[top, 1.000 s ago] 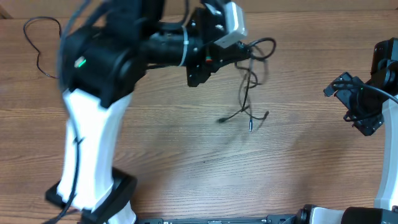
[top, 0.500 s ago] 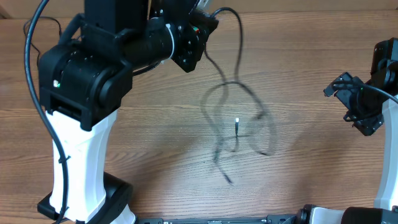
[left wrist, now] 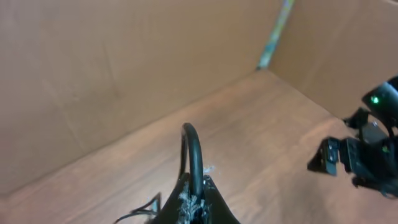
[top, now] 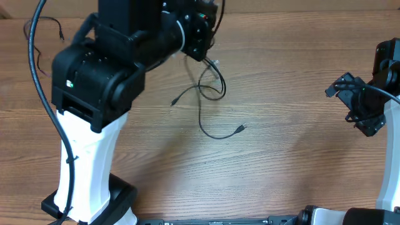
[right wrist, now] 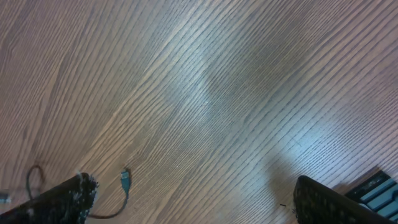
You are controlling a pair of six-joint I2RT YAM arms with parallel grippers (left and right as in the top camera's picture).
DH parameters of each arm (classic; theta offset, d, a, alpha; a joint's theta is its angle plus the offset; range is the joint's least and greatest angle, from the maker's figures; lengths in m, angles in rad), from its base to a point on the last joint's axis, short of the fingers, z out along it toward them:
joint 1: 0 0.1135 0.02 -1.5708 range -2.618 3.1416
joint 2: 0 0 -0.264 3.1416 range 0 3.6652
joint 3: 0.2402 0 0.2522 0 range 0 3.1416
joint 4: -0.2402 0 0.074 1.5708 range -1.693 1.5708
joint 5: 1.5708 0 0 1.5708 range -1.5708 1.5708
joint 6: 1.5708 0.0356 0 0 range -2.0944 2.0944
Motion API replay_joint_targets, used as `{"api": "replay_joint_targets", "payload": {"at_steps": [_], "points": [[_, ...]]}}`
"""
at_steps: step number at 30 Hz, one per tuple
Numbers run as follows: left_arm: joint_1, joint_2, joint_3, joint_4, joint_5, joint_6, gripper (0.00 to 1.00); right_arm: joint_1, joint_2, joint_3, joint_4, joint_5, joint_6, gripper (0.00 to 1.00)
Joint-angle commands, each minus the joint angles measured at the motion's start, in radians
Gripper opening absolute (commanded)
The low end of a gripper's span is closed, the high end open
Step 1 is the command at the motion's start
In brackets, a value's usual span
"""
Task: Untangle cables
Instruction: 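Lift the grasped cable with the left gripper up and toward the upper left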
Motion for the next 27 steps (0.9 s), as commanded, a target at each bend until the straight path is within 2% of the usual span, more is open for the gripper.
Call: {"api": "replay_joint_targets", "payload": {"at_steps": [1, 3, 7, 9, 12, 16, 18, 20, 22, 25, 27], "points": [[-0.033, -0.019, 0.006, 0.068, -0.084, -0.026, 0.04, -0.002, -0.001, 0.009, 0.005, 0.003, 0.004, 1.0], [-0.032, -0.034, 0.006, 0.094, -0.076, -0.045, 0.04, -0.002, -0.001, 0.009, 0.005, 0.003, 0.004, 1.0], [-0.031, -0.047, 0.006, 0.116, -0.071, -0.165, 0.04, -0.002, -0.001, 0.009, 0.005, 0.003, 0.004, 1.0], [-0.031, -0.051, 0.006, 0.142, -0.006, -0.208, 0.04, -0.002, -0.001, 0.009, 0.005, 0.003, 0.004, 1.0], [-0.031, -0.066, 0.006, 0.23, 0.112, -0.21, 0.04, -0.002, -0.001, 0.009, 0.005, 0.003, 0.004, 1.0], [-0.031, -0.095, 0.006, 0.343, 0.124, -0.212, 0.04, -0.002, -0.001, 0.009, 0.005, 0.003, 0.004, 1.0], [-0.034, -0.11, 0.006, 0.354, 0.111, -0.167, 0.04, -0.002, -0.001, 0.009, 0.005, 0.003, 0.004, 1.0], [-0.043, -0.115, 0.006, 0.306, 0.084, -0.047, 0.04, -0.002, -0.001, 0.009, 0.005, 0.003, 0.004, 1.0], [-0.057, -0.106, 0.002, 0.216, -0.025, 0.029, 0.04, -0.002, -0.001, 0.009, 0.005, 0.003, 0.004, 1.0], [-0.073, -0.08, 0.001, 0.13, -0.189, 0.034, 0.04, -0.002, -0.001, 0.009, 0.005, 0.003, 0.004, 1.0], [-0.079, -0.076, 0.001, 0.142, -0.186, 0.011, 0.04, -0.002, -0.001, 0.009, 0.005, 0.003, 0.004, 1.0]]}}
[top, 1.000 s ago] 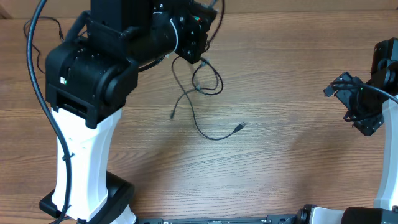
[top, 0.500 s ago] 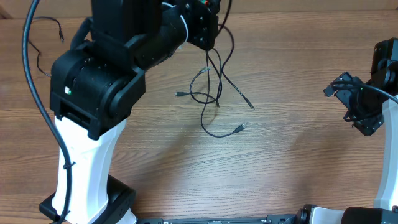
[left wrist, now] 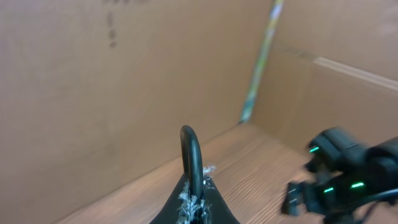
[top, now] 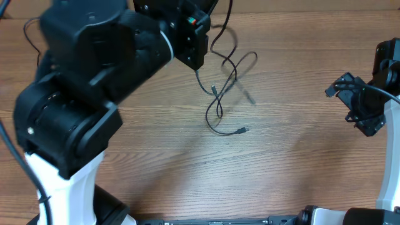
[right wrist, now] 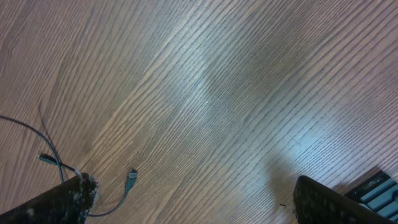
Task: Untangle cables
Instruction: 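Lift the grasped cable with the left gripper up and toward the upper left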
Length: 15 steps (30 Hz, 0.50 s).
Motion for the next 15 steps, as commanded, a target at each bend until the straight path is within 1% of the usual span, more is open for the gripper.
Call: {"api": "replay_joint_targets", "payload": {"at_steps": [1, 7, 9, 11, 13, 15], "points": [[-0.01, 0.027, 0.001, 0.037, -0.108, 0.009, 0.04, -0.002, -0.001, 0.009, 0.005, 0.003, 0.004, 1.0], [-0.006, -0.04, 0.004, 0.204, -0.106, -0.201, 0.04, -0.002, -0.001, 0.009, 0.005, 0.003, 0.004, 1.0], [-0.007, -0.072, 0.004, 0.207, -0.106, -0.311, 0.04, -0.002, -0.001, 0.009, 0.005, 0.003, 0.004, 1.0], [-0.007, -0.097, 0.004, 0.187, -0.107, -0.397, 0.04, -0.002, -0.001, 0.009, 0.005, 0.003, 0.004, 1.0], [-0.007, -0.117, 0.004, 0.157, -0.125, -0.41, 0.04, -0.002, -0.001, 0.009, 0.005, 0.003, 0.004, 1.0], [-0.007, -0.129, 0.004, 0.143, -0.22, -0.414, 0.04, -0.002, -0.001, 0.009, 0.005, 0.003, 0.004, 1.0]]}}
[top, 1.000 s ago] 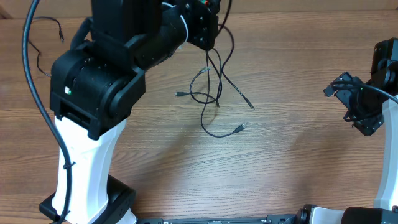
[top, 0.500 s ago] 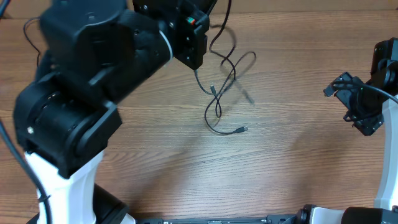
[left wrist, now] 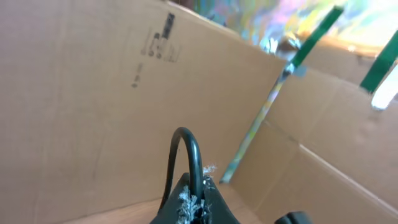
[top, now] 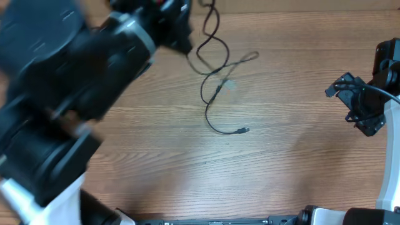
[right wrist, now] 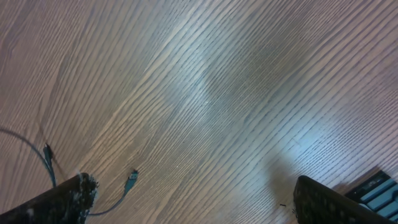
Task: Untangle cables
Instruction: 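Lift the grasped cable with the left gripper up and toward the upper left, then carry the cable with the left gripper to the left edge of the table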
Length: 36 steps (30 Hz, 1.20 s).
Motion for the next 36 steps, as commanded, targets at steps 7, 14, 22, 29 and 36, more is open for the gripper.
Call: {"api": "replay_joint_targets", "payload": {"at_steps": [7, 14, 22, 29, 36], "points": [[-0.005, -0.071, 0.011, 0.238, -0.303, -0.275, 0.04, -0.002, -0.001, 0.009, 0.005, 0.003, 0.003, 1.0], [-0.005, -0.045, 0.01, 0.533, -0.056, -0.262, 0.04, -0.002, -0.001, 0.009, 0.004, 0.003, 0.003, 1.0], [-0.005, 0.016, 0.0, 0.379, -0.233, 0.288, 0.04, -0.002, -0.001, 0.009, 0.005, 0.003, 0.003, 1.0], [-0.007, 0.048, -0.018, 0.47, 0.135, 0.285, 0.04, -0.002, -0.001, 0.009, 0.005, 0.003, 0.003, 1.0], [-0.007, 0.071, -0.019, 0.236, 0.053, 0.347, 0.05, -0.002, -0.001, 0.009, 0.004, 0.003, 0.003, 1.0]]}}
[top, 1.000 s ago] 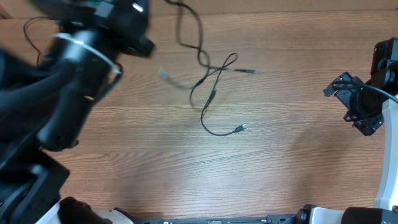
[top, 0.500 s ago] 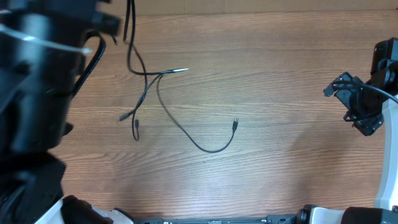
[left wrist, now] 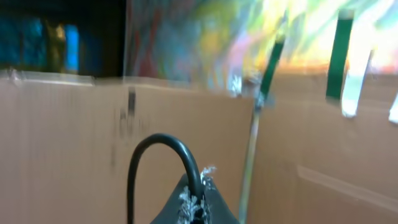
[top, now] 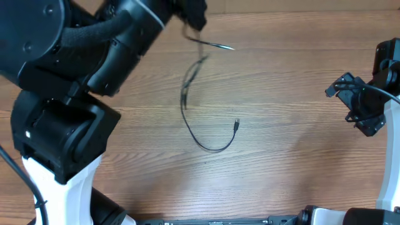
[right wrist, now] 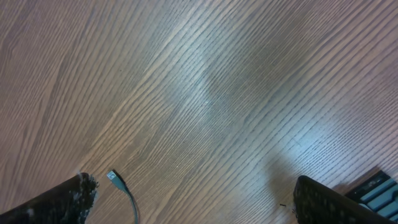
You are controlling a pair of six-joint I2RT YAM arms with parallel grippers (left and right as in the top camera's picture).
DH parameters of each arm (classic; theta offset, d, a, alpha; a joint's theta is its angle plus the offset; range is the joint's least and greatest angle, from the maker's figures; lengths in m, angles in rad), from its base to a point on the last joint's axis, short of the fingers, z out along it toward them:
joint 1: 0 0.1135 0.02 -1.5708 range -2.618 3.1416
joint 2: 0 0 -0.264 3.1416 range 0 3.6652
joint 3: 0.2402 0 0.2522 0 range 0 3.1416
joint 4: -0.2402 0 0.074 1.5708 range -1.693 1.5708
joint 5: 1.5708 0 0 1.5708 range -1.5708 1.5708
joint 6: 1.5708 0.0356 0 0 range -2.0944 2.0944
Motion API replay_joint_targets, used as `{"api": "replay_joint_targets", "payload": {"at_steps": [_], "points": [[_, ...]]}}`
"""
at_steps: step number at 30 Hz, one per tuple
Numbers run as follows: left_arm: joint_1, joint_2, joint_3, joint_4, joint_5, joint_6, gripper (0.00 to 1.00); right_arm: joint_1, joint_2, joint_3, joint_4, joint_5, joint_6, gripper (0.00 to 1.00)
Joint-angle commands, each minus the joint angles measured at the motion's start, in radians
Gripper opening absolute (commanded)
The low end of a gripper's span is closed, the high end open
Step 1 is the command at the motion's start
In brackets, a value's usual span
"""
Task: Untangle cables
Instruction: 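Carry the cable with the left gripper to the left edge of the table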
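Note:
A thin black cable (top: 185, 94) hangs from my left gripper (top: 195, 14) at the table's far side. It runs down in a nearly single strand, curves through a loop on the wood (top: 211, 149) and ends in a plug (top: 236, 125). A second, blurred cable end (top: 225, 45) sticks out to the right near the top. In the left wrist view my left gripper (left wrist: 196, 210) is shut on the cable, which arches above the fingers (left wrist: 163, 142). My right gripper (right wrist: 193, 208) stands open above bare wood, with the plug (right wrist: 112, 177) near its left finger (right wrist: 78, 193).
Cardboard walls (left wrist: 311, 155) with green tape fill the left wrist view. The left arm's big black body (top: 69, 75) covers the table's left side in the overhead view. My right arm (top: 361, 106) sits at the right edge. Another thin cable is not seen.
The left wrist view has tilted further up the cardboard wall. The cable's upper loops have drawn out into a straighter strand, and its lower loop and plug have shifted left. The right arm has not moved.
My left gripper was shut on the cable low at the back of the table, with the cable in crossed loops on the wood. Then the loops stood higher and looser. Now the cable hangs mostly as one strand, only its end resting on the table.

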Motion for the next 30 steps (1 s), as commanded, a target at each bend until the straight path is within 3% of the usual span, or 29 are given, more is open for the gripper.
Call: {"api": "replay_joint_targets", "payload": {"at_steps": [1, 4, 7, 9, 11, 12, 14, 17, 19, 24, 30], "points": [[-0.008, 0.014, 0.007, -0.098, -0.138, 0.101, 0.04, -0.002, -0.001, 0.009, 0.004, 0.003, 0.003, 1.0], [-0.013, 0.016, 0.008, -0.082, -0.351, 0.143, 0.04, -0.002, -0.001, 0.009, 0.004, 0.003, 0.003, 1.0], [-0.027, 0.002, 0.008, -0.035, -0.374, 0.314, 0.04, -0.002, -0.001, 0.009, 0.005, 0.003, 0.003, 1.0], [-0.035, -0.009, 0.008, -0.053, -0.377, 0.361, 0.04, -0.002, -0.001, 0.009, 0.004, 0.003, 0.003, 1.0], [-0.033, -0.013, 0.008, -0.117, -0.375, 0.233, 0.04, -0.002, -0.001, 0.009, 0.005, 0.003, 0.003, 1.0], [-0.024, -0.006, 0.006, -0.227, -0.318, -0.023, 0.04, -0.002, -0.001, 0.009, 0.004, 0.003, 0.003, 1.0], [-0.026, 0.012, -0.002, -0.318, -0.174, -0.177, 0.04, -0.002, -0.001, 0.009, 0.005, 0.003, 0.003, 1.0], [-0.032, 0.041, -0.006, -0.301, -0.01, -0.095, 0.04, -0.002, -0.001, 0.009, 0.004, 0.003, 0.003, 1.0], [-0.032, 0.039, -0.005, -0.228, -0.062, -0.029, 0.04, -0.002, -0.001, 0.009, 0.004, 0.003, 0.003, 1.0], [-0.032, -0.017, -0.005, -0.064, -0.233, -0.034, 0.04, -0.002, -0.001, 0.009, 0.005, 0.003, 0.003, 1.0], [-0.033, -0.03, -0.005, -0.268, -0.224, -0.076, 0.04, -0.002, -0.001, 0.009, 0.004, 0.003, 0.003, 1.0]]}}
